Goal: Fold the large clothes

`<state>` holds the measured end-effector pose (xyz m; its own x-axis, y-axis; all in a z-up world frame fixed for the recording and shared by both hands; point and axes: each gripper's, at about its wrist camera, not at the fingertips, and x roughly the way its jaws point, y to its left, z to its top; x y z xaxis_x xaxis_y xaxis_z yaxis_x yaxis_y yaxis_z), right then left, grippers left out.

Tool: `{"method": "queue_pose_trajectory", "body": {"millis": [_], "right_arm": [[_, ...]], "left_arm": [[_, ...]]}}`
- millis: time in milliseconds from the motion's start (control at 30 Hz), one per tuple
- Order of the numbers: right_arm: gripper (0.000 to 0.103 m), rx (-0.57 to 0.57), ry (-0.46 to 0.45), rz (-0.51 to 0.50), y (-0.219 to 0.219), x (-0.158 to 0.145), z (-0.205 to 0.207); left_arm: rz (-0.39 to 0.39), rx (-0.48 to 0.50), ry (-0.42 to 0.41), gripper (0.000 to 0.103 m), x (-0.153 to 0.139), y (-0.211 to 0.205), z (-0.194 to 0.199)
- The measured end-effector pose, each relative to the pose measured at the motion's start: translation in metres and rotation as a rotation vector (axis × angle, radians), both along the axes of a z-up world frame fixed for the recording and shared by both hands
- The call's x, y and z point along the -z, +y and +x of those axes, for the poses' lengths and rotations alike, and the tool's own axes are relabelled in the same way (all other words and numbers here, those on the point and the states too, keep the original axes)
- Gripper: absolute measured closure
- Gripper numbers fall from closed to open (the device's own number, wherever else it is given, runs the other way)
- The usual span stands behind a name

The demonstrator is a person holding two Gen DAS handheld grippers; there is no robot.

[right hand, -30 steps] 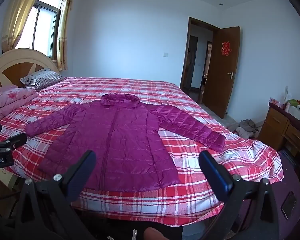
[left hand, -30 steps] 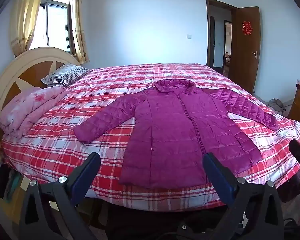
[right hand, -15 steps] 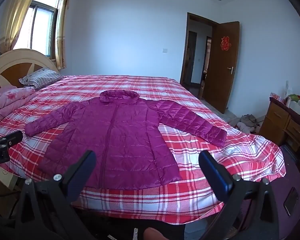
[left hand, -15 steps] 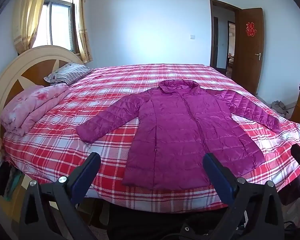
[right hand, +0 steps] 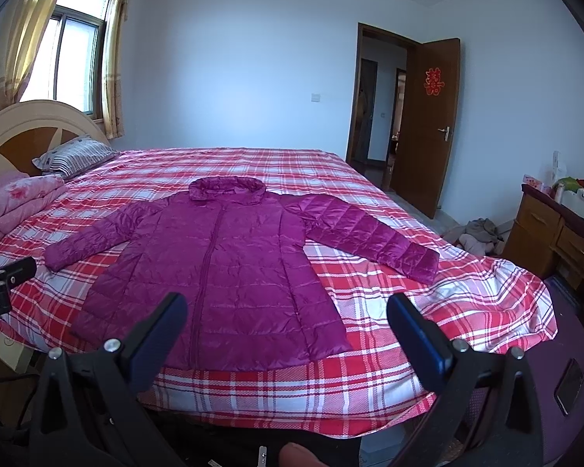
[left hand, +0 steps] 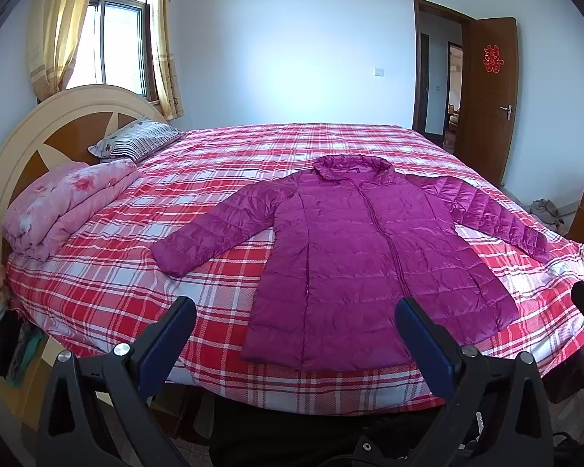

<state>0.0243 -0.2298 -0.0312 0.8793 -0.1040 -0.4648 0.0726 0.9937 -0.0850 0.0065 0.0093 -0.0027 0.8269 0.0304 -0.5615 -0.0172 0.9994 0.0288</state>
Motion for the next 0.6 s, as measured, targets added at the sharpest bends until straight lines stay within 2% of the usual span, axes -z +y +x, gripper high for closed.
{"method": "queue_pose_trajectory", "body": {"millis": [600], "right_arm": [[0.000,0.002,0.001,-0.001,-0.0013,0.0007,0.0008]], "left_arm": [[0.002,-0.005,-0.003,0.001,-0.0004,0.0032,0.0016]]}}
